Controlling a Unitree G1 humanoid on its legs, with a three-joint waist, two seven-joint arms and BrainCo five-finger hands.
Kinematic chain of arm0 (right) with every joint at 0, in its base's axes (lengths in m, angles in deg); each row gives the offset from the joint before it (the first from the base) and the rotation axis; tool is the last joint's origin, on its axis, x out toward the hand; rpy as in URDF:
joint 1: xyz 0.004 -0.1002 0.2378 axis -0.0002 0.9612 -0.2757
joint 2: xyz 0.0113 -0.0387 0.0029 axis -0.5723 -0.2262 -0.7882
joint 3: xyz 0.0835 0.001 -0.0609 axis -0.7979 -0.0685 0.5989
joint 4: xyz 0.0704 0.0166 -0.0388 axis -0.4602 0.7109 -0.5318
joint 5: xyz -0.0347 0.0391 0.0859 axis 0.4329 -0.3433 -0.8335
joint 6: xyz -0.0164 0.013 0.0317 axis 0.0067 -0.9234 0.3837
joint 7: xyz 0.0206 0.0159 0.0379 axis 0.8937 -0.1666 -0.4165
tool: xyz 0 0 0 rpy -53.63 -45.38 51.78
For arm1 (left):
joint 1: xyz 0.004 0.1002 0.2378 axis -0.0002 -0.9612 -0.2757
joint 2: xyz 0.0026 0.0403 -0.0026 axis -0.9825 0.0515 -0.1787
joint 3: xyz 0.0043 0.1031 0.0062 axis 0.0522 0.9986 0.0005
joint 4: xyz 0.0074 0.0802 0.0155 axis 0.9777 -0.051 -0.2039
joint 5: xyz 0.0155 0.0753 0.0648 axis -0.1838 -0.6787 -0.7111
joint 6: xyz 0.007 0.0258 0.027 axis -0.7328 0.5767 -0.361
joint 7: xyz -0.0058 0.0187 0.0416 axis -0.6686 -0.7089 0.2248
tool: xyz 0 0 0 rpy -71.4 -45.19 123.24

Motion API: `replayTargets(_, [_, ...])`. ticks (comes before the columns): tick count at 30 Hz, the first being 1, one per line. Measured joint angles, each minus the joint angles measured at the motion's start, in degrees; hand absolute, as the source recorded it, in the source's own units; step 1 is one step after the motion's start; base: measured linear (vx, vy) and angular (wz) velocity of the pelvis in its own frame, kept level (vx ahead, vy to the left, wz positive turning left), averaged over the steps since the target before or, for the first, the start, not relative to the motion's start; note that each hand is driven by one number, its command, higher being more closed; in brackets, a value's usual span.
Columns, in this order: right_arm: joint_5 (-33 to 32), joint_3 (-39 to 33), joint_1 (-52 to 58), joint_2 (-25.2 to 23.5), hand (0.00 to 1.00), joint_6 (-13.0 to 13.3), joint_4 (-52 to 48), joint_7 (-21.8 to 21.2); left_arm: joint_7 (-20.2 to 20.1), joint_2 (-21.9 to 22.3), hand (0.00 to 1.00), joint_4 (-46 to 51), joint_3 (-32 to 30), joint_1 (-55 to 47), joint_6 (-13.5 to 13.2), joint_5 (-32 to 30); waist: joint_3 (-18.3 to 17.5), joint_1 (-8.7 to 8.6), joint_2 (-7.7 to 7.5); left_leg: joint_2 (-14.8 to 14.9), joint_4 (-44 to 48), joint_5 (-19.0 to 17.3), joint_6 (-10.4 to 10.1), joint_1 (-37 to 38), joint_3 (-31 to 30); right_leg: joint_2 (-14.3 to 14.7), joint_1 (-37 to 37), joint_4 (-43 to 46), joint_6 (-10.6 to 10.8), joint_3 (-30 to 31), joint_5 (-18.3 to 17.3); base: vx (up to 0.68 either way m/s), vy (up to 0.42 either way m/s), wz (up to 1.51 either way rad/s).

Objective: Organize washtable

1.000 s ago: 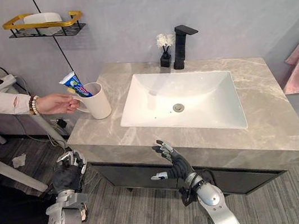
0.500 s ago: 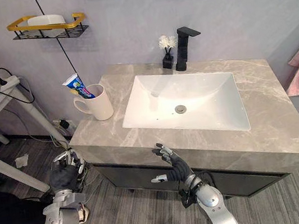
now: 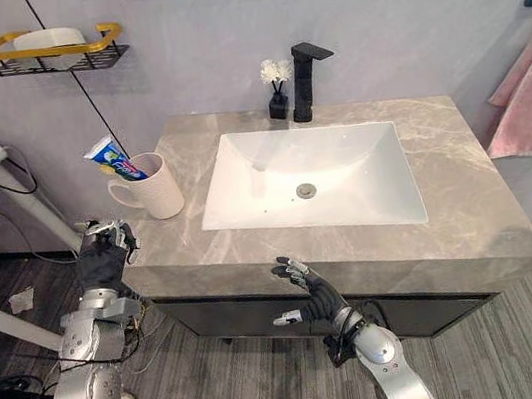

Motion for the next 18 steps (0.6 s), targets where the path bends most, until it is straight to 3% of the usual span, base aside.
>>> replayTargets(5, [-0.03,-0.17,-0.04,-0.04,0.00,0.21,-0.85,0.00,0.02,-2.36,1.00,-3.17,-0.07,2.51,0.41,-0.38,0.91,0.07,-1.03,0.09,0.06,-0.03,0.04,-0.68,1.24,0.10,-1.31,0.00,-0.34,1.30,0.48,-0.02,0.017,-0.14])
replayTargets(10, [-0.03,-0.66,-0.05,-0.04,0.00,0.69,-3.71,0.00,0.97,-6.50,1.00,-6.00,-0.64,5.74,0.85,-1.54,3.19,0.11,-3.66,0.72,0.95,-0.07,-0.03,-2.93,2.63,0.56,-3.90,0.03,-1.07,2.90,1.01,-0.03,-0.005,-0.14])
replayTargets(18, [0.01,-3.16,0.57,2.51,0.00,-0.16,-4.91,0.10,1.02,-9.49,1.00,-8.38,-0.93,11.16,1.40,-2.65,6.91,0.04,-5.05,0.82,2.48,-0.64,-0.20,-5.21,4.08,0.94,-6.25,0.25,-1.13,4.32,2.14,0.00,0.012,-0.09])
